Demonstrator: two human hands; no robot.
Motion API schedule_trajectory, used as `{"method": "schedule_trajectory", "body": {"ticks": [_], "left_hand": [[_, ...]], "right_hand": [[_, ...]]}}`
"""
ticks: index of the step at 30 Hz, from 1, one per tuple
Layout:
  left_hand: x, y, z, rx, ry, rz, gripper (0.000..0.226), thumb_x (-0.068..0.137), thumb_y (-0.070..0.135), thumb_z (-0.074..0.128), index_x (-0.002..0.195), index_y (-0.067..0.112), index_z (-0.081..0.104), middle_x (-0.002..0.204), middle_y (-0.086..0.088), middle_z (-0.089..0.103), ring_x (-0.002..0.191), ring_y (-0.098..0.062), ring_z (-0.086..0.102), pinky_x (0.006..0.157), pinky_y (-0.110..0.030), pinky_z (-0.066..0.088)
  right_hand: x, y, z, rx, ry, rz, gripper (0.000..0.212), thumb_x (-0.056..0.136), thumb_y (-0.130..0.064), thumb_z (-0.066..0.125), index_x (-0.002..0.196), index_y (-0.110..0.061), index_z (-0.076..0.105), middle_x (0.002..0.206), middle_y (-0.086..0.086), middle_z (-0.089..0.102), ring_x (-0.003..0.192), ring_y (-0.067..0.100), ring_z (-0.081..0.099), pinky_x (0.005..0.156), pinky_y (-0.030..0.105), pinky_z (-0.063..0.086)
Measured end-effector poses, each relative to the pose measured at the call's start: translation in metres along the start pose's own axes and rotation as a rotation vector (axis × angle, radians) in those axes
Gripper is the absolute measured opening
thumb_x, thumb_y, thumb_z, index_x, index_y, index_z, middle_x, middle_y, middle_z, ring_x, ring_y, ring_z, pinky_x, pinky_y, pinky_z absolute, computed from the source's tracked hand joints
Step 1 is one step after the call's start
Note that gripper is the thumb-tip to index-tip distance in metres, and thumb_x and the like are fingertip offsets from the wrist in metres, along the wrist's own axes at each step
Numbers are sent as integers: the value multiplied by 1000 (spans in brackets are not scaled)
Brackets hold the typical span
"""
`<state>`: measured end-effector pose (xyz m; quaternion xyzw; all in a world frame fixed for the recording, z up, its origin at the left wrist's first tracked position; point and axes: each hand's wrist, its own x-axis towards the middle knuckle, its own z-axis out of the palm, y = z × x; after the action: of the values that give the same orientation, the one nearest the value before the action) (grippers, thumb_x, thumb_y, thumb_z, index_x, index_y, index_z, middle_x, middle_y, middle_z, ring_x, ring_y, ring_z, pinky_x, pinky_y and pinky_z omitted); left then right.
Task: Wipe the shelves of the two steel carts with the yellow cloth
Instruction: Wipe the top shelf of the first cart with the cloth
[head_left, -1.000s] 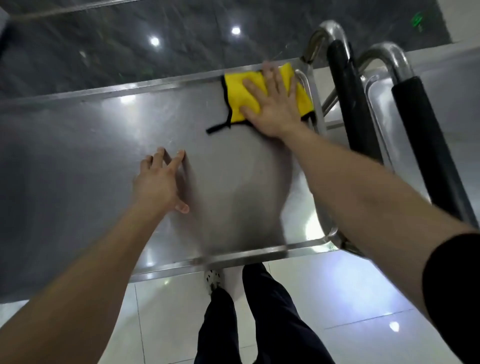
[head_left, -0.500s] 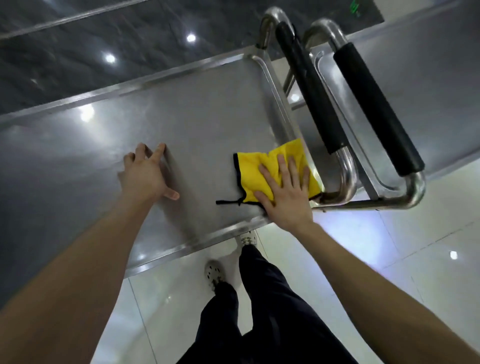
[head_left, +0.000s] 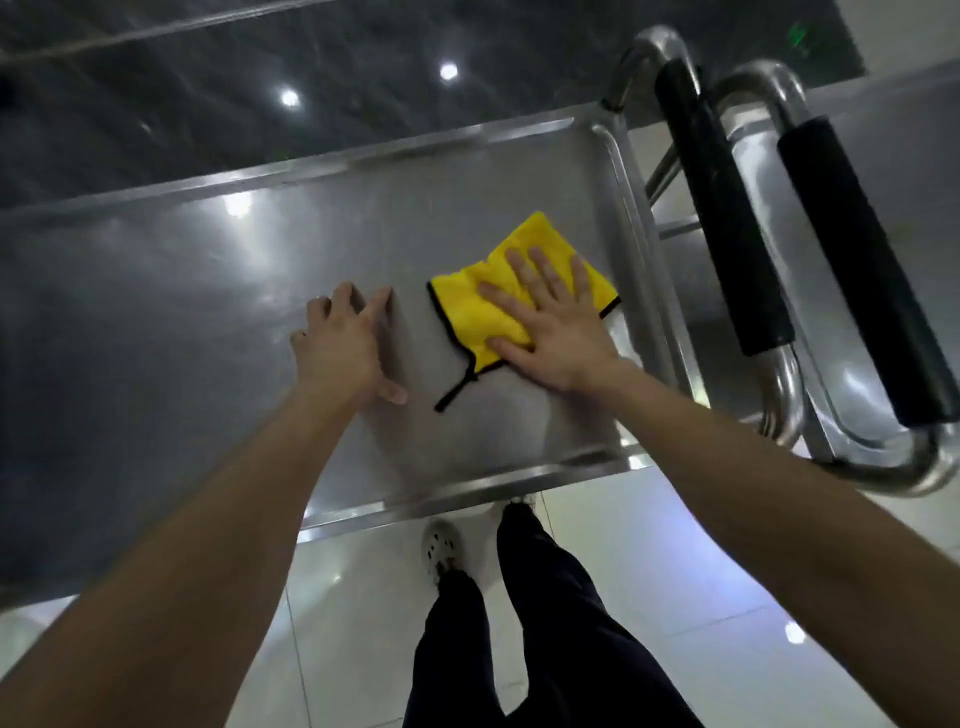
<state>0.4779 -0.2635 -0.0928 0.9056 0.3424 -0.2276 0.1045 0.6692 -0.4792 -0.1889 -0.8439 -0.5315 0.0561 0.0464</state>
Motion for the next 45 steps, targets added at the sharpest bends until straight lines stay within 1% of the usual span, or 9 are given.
{"method": "schedule_trajectory", "body": {"ticks": [6, 10, 16, 20, 25, 28, 30, 35, 45], "left_hand": [[9, -1, 6, 27, 4, -34, 155, 45, 62, 103, 168, 47, 11, 171, -3, 15, 152, -39, 23, 111, -61, 47], [12, -4, 10, 16, 31, -42, 155, 44, 61, 104, 168, 48, 11, 174, -1, 14, 155, -38, 22, 112, -62, 45], [7, -9, 16, -118, 37, -87, 164, 41, 52, 107, 172, 18, 14, 178, -3, 19, 163, -32, 20, 125, -57, 32], [-5, -12, 16, -182, 123, -64, 129, 37, 55, 106, 146, 17, 48, 152, -10, 45, 140, -36, 47, 111, -53, 45], [-30, -30, 25, -105, 186, -42, 97, 57, 83, 86, 126, 21, 58, 133, -10, 53, 127, -35, 51, 101, -52, 48], [-53, -74, 38, -219, 234, 16, 77, 73, 66, 88, 131, 21, 65, 135, -9, 57, 128, -35, 54, 107, -50, 49], [-67, -114, 47, -184, 251, -17, 72, 76, 50, 90, 138, 23, 65, 144, -9, 55, 136, -35, 50, 115, -50, 43], [-84, -190, 55, -154, 135, -164, 96, 76, 45, 91, 159, 33, 44, 171, -8, 29, 156, -35, 27, 125, -55, 31], [-87, -230, 67, -108, 71, -138, 116, 76, 76, 82, 168, 39, 23, 174, -7, 23, 159, -35, 23, 122, -60, 33]], "right_hand": [[172, 28, -20, 105, -56, 410, 81, 95, -84, 25, 168, -51, 12, 180, 10, -7, 165, 39, -11, 124, 75, -9], [198, -27, -3, 53, -11, 199, 78, 98, -80, 28, 168, -47, 20, 180, 14, -1, 165, 43, -5, 123, 77, -4], [88, -68, 17, 75, 52, 8, 71, 104, -76, 32, 167, -43, 31, 180, 11, 11, 166, 38, 5, 125, 74, 4], [-23, -74, 23, 49, 75, 4, 73, 106, -74, 35, 170, -42, 22, 181, 8, 4, 166, 36, 0, 124, 75, 8], [-124, -103, 26, 9, 42, 256, 74, 106, -74, 34, 170, -43, 15, 181, 7, -2, 166, 36, -4, 126, 74, 7], [-136, -151, 31, 35, 52, 418, 74, 105, -74, 34, 170, -41, 19, 181, 10, -1, 166, 39, -3, 126, 74, 2], [-127, -190, 35, 56, 37, 322, 73, 105, -73, 36, 170, -42, 20, 180, 12, -1, 166, 39, -4, 125, 76, 4], [-86, -251, 42, 77, -32, 16, 71, 105, -74, 36, 169, -47, 20, 181, 7, -2, 166, 35, -9, 124, 75, 4], [126, -198, 13, 130, -117, 359, 72, 100, -79, 32, 166, -54, 17, 181, 5, -7, 166, 34, -12, 123, 75, -11]]}}
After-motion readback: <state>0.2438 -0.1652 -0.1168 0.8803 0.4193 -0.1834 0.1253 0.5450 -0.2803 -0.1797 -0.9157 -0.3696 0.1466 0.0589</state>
